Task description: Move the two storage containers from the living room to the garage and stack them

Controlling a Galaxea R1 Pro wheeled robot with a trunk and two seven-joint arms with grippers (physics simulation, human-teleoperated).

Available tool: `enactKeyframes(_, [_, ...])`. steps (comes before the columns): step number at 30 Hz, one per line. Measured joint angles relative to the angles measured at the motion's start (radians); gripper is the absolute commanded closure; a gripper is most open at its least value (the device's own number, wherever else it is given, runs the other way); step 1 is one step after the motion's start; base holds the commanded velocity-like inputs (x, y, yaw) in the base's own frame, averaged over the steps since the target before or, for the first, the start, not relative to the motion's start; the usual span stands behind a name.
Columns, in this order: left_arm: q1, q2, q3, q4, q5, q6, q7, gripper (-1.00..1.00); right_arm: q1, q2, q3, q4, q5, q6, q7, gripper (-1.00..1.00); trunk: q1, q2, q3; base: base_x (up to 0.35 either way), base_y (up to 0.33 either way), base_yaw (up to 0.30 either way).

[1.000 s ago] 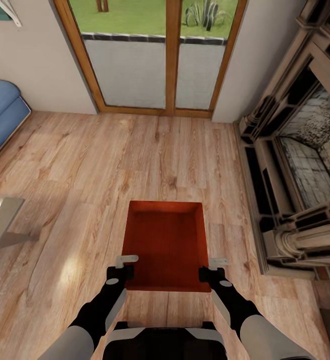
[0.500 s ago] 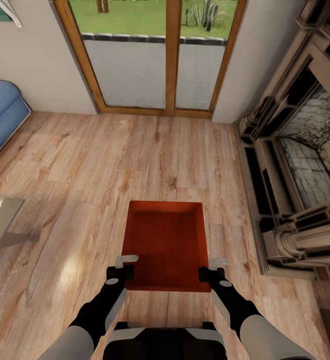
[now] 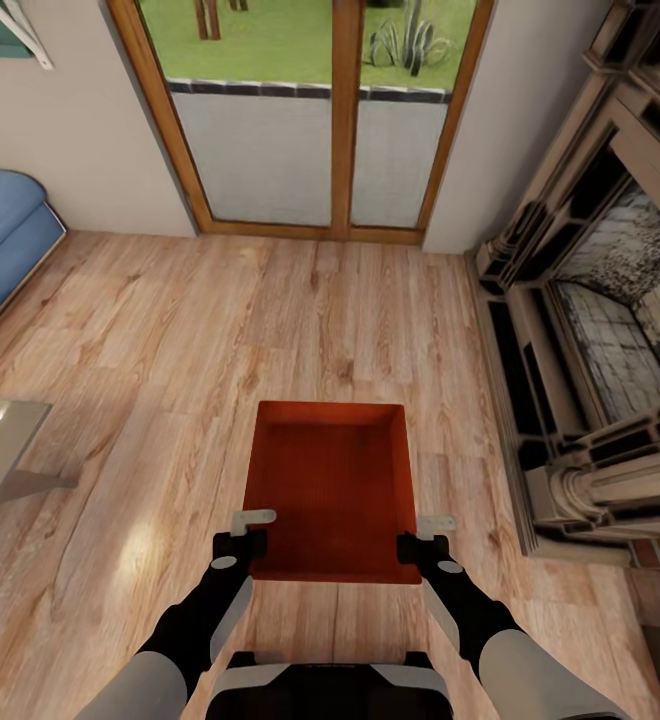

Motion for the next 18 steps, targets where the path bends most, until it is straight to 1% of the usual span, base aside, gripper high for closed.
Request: enactKeyframes(18, [0.0,0.0,0.0,-0.001,0.001,0.001,0.0,1.0,0.0,0.0,-0.003,0.0,0.003,0.0,0.002,1.0,0.0,0.0,0.027,0.0,0.0,0.0])
